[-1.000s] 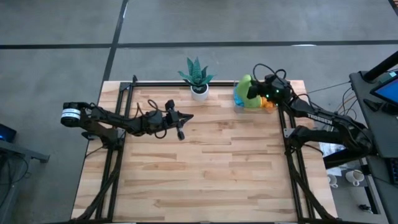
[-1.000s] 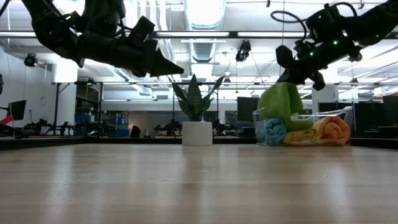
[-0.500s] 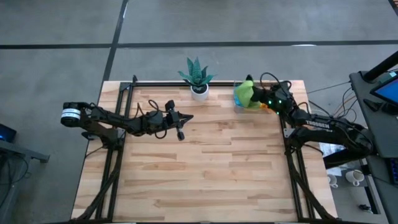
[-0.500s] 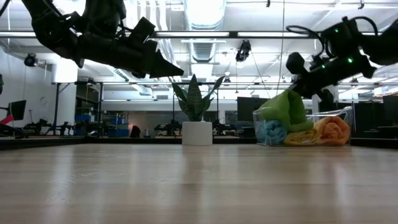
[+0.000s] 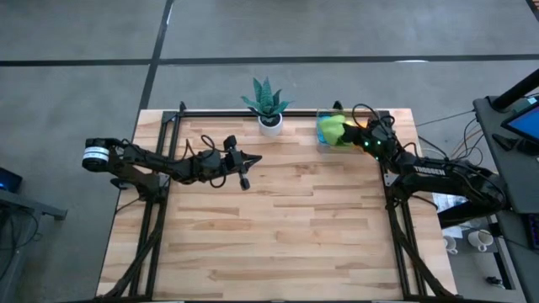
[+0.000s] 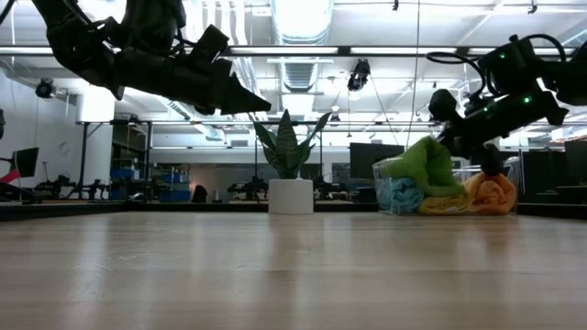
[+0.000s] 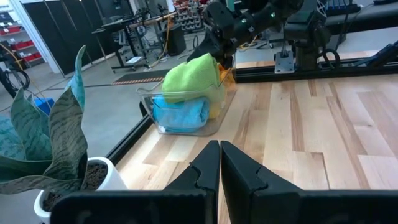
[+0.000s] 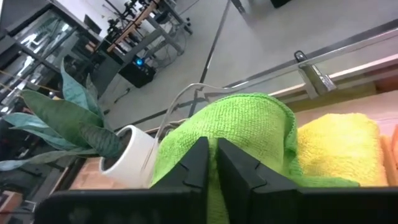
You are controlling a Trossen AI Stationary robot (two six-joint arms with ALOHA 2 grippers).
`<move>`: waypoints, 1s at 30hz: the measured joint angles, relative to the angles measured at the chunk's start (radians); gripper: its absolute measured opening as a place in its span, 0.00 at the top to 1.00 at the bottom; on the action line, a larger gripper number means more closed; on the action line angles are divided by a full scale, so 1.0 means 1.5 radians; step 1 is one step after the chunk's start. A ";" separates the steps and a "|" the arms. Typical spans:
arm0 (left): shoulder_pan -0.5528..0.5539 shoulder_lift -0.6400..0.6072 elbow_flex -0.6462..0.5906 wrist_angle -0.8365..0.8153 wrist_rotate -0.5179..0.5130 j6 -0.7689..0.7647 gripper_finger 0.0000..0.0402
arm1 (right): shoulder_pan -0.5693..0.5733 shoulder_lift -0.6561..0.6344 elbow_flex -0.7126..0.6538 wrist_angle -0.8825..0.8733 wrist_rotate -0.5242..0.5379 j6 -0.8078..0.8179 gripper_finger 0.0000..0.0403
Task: Roll microfiber towels into tight, uniform cylinder then place into a basket
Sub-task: Roll the green microfiber cloth
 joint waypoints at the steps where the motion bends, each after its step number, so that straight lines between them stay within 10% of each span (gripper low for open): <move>1: 0.000 0.000 0.000 0.000 0.000 0.000 1.00 | 0.000 0.000 0.001 -0.002 -0.001 -0.001 0.93; 13: 0.000 0.000 0.000 -0.002 0.000 0.000 1.00 | 0.000 -0.008 0.058 -0.030 -0.005 -0.124 0.57; 25: 0.000 0.000 0.000 -0.012 0.000 0.000 1.00 | 0.057 -0.055 0.382 -0.743 0.008 -0.440 0.49; 30: 0.000 0.000 0.000 -0.021 0.000 0.000 1.00 | 0.171 -0.095 0.427 -0.903 0.119 -0.486 0.49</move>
